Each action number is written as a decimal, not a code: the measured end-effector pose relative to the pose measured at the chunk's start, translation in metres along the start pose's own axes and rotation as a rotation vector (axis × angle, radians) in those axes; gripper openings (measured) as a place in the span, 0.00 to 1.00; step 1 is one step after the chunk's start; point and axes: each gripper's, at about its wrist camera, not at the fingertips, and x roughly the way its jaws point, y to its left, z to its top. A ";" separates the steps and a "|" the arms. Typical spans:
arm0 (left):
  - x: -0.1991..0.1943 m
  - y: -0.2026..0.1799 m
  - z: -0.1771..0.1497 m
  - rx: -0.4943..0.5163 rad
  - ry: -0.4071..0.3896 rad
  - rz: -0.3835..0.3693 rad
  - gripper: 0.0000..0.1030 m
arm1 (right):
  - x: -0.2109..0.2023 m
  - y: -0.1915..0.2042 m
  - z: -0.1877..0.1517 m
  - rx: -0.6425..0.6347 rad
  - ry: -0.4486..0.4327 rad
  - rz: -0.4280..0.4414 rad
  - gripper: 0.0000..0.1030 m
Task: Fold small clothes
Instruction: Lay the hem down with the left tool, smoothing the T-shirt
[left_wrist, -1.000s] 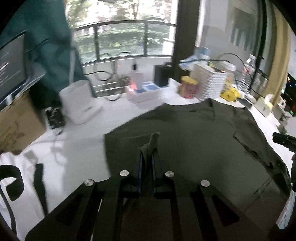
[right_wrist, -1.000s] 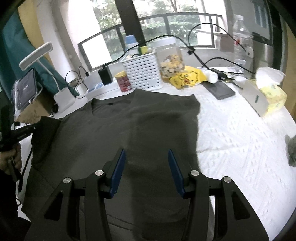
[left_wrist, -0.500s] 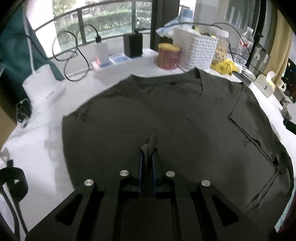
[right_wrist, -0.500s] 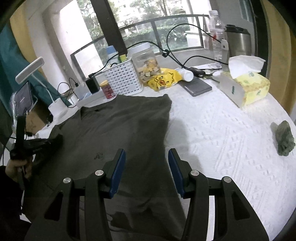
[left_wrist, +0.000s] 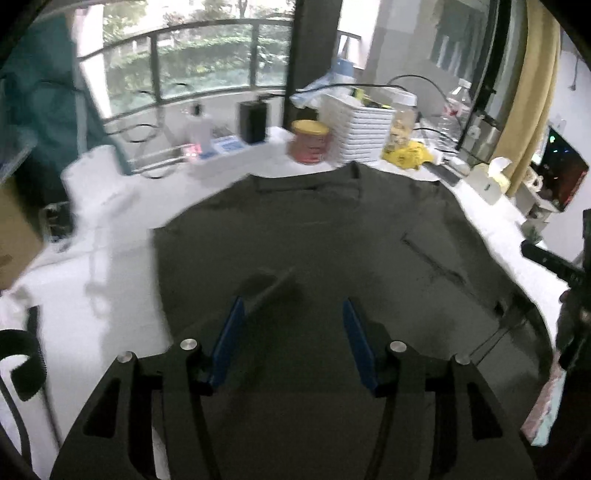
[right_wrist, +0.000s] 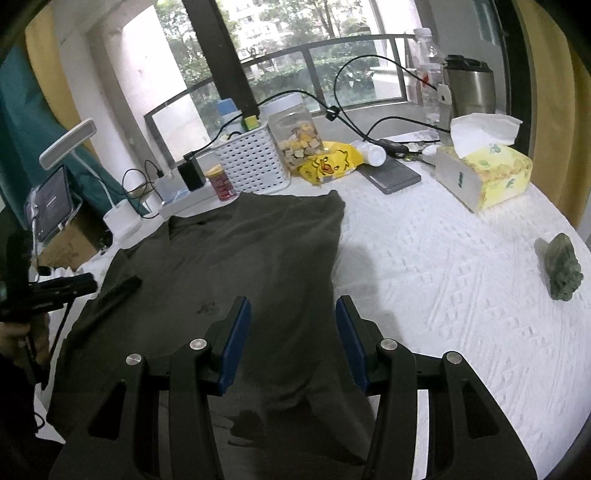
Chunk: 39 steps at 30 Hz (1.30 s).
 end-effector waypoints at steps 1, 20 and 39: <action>-0.002 0.007 -0.002 -0.003 -0.001 0.019 0.54 | 0.001 0.003 -0.001 -0.005 0.002 0.003 0.49; 0.024 0.082 -0.054 -0.246 0.105 -0.025 0.54 | -0.003 0.043 0.001 -0.068 0.006 0.018 0.49; -0.002 -0.024 -0.049 0.000 0.094 -0.207 0.54 | -0.013 0.025 -0.007 -0.041 -0.007 0.020 0.49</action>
